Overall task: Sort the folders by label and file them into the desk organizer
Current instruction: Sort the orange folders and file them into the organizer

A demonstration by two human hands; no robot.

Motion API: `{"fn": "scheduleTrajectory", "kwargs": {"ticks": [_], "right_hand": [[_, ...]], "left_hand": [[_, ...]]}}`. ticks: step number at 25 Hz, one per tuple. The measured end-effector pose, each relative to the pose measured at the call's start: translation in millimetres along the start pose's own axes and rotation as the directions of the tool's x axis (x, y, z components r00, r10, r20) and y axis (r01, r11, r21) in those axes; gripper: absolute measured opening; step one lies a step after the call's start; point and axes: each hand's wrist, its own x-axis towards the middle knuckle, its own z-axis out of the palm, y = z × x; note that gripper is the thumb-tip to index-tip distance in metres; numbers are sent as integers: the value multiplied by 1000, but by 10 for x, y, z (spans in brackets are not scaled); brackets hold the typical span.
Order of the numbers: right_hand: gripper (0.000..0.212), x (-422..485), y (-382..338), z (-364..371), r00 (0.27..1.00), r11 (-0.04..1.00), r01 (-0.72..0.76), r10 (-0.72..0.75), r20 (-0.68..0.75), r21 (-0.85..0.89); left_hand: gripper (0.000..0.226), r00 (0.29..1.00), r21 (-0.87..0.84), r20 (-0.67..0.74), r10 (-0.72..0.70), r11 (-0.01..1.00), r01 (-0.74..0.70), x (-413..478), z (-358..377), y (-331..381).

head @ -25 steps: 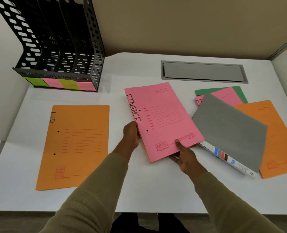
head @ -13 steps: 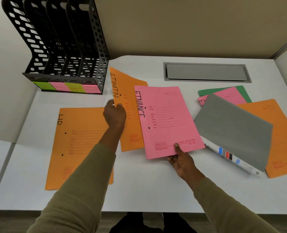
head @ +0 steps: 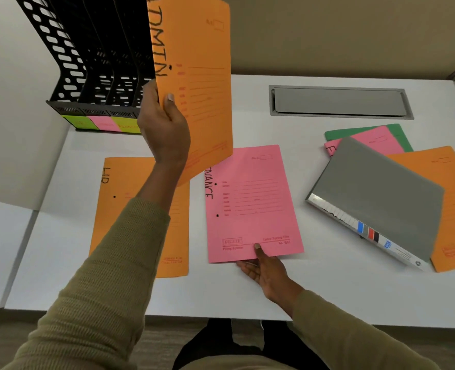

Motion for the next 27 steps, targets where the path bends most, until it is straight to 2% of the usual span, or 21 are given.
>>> {"fn": "scheduleTrajectory", "kwargs": {"ticks": [1,3,5,7,9,10,11,12,13,14,15,18,20,23,27], "right_hand": [[32,-20,12,26,999,997,-43,43,5,-70],[58,-94,-30,48,983,954,-171,182,22,-247],[77,-191,-149,15,956,826,-209,285,67,-524],[69,-255,-364,-100,974,675,-68,205,98,-734],[51,-238,-662,-341,990,585,139,-100,100,-799],[45,-207,-832,-504,949,509,225,-309,68,-831],[39,-180,-1002,-690,855,405,279,-518,33,-871],[32,-150,-1158,-902,717,291,299,-697,13,-909],[29,-100,-1287,-1136,574,169,290,-818,30,-942],[38,-46,-1402,-1381,474,51,230,-878,66,-972],[57,24,-1495,-1615,449,-47,121,-888,97,-992],[114,168,-1659,-2124,582,-203,-164,-810,72,-965],[132,230,-1705,-2308,672,-271,-226,-739,52,-936],[129,265,-1788,-2349,716,-352,-227,-693,90,-908],[110,280,-1883,-2309,730,-419,-185,-664,161,-889]], "left_hand": [[21,1000,-22,10,-17,1000,17,-65,12,-4],[22,995,-74,42,-87,993,90,-210,67,-43],[22,979,-120,94,-180,974,190,-369,133,-72],[20,951,-150,169,-259,947,284,-525,201,-105],[17,918,-176,248,-309,917,357,-674,283,-142],[15,896,-182,282,-344,897,402,-741,329,-164],[13,868,-175,311,-386,875,452,-809,372,-180],[12,840,-164,331,-430,850,500,-880,421,-181],[11,815,-146,337,-472,829,540,-945,466,-185],[13,784,-124,343,-516,803,583,-1019,517,-198],[16,757,-89,342,-557,782,616,-1090,548,-221],[16,691,-2,343,-637,735,678,-1280,550,-378],[11,641,39,364,-676,699,714,-1393,530,-469],[18,569,107,396,-720,652,750,-1526,482,-517],[25,536,170,409,-739,638,751,-1679,434,-542]]}}
